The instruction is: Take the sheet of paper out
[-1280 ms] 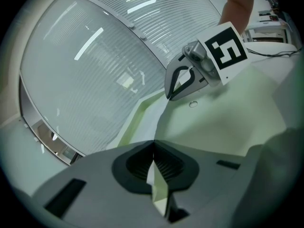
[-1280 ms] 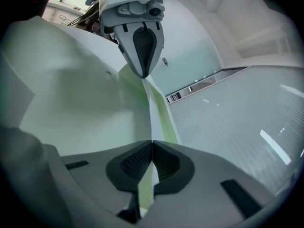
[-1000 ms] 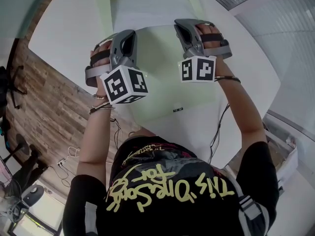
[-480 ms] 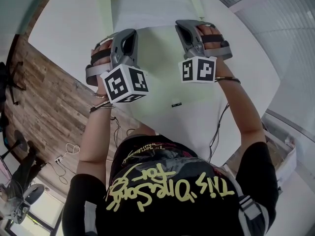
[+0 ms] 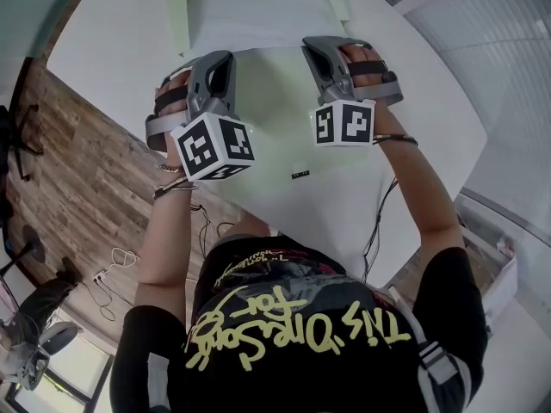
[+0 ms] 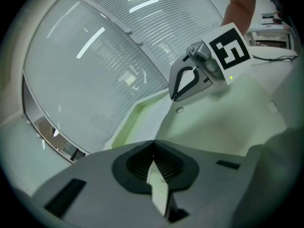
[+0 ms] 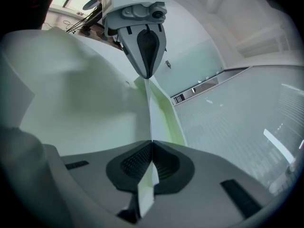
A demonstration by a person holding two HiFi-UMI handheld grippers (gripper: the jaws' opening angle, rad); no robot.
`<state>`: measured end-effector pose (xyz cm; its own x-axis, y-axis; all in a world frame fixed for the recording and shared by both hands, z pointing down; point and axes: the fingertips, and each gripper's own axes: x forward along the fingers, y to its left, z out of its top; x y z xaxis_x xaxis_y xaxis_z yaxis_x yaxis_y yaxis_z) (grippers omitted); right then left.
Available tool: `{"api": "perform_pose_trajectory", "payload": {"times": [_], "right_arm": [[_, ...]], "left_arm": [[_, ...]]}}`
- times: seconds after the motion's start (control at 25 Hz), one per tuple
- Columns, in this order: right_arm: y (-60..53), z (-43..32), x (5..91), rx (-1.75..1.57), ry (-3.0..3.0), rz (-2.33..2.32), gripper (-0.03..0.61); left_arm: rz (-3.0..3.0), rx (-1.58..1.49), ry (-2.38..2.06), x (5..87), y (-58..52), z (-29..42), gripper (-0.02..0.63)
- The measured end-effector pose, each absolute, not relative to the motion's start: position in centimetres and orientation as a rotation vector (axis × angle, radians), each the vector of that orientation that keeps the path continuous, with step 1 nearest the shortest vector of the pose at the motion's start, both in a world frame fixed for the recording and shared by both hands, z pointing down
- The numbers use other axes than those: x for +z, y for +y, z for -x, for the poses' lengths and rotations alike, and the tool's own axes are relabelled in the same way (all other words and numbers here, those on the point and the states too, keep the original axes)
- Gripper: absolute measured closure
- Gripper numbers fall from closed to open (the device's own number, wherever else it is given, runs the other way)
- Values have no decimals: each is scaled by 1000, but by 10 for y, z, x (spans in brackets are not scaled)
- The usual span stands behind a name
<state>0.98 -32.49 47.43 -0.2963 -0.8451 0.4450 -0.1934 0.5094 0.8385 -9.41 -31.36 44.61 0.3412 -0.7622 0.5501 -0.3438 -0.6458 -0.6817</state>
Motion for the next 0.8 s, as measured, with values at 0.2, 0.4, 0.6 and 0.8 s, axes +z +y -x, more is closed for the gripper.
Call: {"api": "perform_pose_trajectory", "payload": {"times": [0.2,0.4,0.6,0.8], "right_arm": [[-317,-10,472,-840,-1788,-871,569],[-306,-10,470,-840,-1798,-863,569],[-298,-8,472,-833,-1806,-863,569],[-289,-11,473,-831,-1808,-857,569]], "left_arm": [[2167,-1249,981,446,-302,94,606],[2169,-1256,992,445,-290,94,606],[2171,-1261,1004,448,-281,95,606],[2175,-1260,1013,448,-274,93,606]]}}
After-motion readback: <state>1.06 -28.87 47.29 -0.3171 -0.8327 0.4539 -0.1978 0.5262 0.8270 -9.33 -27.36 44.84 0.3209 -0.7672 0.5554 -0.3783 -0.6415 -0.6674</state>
